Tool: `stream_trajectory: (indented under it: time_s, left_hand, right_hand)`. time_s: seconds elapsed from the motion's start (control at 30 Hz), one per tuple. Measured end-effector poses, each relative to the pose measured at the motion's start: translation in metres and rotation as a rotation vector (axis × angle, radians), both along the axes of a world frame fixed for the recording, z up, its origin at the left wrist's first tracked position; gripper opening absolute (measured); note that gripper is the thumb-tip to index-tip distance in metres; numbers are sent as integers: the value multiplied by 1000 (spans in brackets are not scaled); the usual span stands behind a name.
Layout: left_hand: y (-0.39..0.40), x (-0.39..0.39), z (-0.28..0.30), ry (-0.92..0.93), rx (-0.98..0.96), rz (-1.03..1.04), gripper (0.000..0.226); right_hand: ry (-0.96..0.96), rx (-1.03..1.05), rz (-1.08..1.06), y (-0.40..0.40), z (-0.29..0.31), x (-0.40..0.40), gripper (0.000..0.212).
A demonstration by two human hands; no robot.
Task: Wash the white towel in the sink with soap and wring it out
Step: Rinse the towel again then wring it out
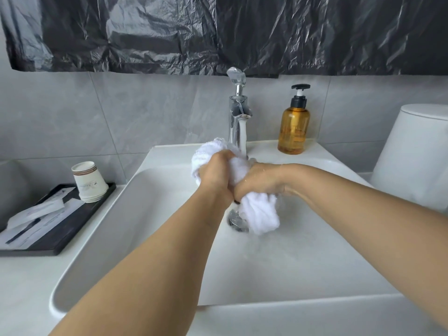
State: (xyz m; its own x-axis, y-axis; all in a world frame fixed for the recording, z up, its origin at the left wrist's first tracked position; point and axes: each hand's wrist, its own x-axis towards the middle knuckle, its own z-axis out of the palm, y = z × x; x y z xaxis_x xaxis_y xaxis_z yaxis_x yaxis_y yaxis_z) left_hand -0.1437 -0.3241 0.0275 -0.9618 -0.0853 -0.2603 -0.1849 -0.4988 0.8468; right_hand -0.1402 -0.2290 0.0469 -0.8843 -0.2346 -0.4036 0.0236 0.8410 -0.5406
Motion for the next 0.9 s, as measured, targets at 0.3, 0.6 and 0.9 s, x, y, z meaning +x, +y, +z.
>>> stream_trajectory:
  time_s: [0.3,0.6,0.9]
  left_hand:
    - [-1,6,2,110,-48,-213,19]
    - [-4,-7,-5,116,-83,108,21]
    - [-19,6,-2,-10,-34,247,47]
  right_hand:
    - [-372,-618,6,22,-10,2,35]
    - [-243,-932,-75,39,-15,31,15]
    - [939,-206,335,29,-47,77,114]
